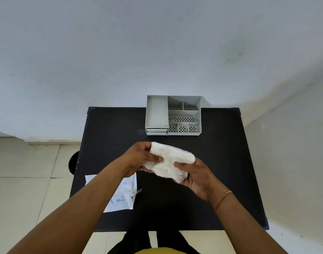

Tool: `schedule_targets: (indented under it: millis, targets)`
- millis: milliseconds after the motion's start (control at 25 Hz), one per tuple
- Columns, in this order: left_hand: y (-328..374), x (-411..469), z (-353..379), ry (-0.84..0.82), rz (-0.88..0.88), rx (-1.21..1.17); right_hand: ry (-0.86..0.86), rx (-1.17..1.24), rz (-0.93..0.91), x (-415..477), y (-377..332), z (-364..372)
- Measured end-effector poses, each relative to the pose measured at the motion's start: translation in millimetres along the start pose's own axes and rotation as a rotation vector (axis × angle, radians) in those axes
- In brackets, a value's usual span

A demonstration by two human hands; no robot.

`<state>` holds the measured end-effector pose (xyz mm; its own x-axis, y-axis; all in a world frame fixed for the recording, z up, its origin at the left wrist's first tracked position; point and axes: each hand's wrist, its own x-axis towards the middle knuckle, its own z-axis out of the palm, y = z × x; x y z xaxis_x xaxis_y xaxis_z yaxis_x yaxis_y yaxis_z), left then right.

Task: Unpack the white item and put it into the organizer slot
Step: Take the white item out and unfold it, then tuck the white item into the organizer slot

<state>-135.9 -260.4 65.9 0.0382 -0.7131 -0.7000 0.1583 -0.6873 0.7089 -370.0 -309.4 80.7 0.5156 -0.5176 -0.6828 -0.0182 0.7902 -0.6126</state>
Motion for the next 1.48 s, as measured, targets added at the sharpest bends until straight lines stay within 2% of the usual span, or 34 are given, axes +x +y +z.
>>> schedule_targets:
  millis: [160,280,320,480,600,720,840,1080,1280,1480]
  targets:
    - [4,4,-17,-0.077,-0.035,0.047,0.054,0.128,0.082,8,13,13]
    - [6,11,-30,-0.159,-0.084,-0.094,0.122,0.388,0.089,18,26,13]
    - [6,18,-31,-0.117,-0.11,-0.141,0.129,0.483,0.076,20,30,10]
    - [3,77,-24,0.271,-0.232,-0.396,0.195,0.713,0.021,17,43,0]
    - [1,116,-16,0.369,-0.28,-0.607,0.271,0.739,-0.03,13,47,2]
    - [3,136,-14,0.459,-0.267,-0.69,0.328,0.741,-0.08,14,51,7]
    - [1,136,-19,0.487,-0.262,-0.674,0.332,0.717,-0.086,13,55,16]
    - [-9,134,-26,0.424,-0.24,-0.669,0.369,0.743,-0.07,9,61,30]
    - [-5,132,-23,0.508,-0.273,-0.606,0.366,0.761,-0.079,4,61,40]
    - [1,131,-23,0.455,-0.236,-0.613,0.321,0.781,-0.113,9,60,46]
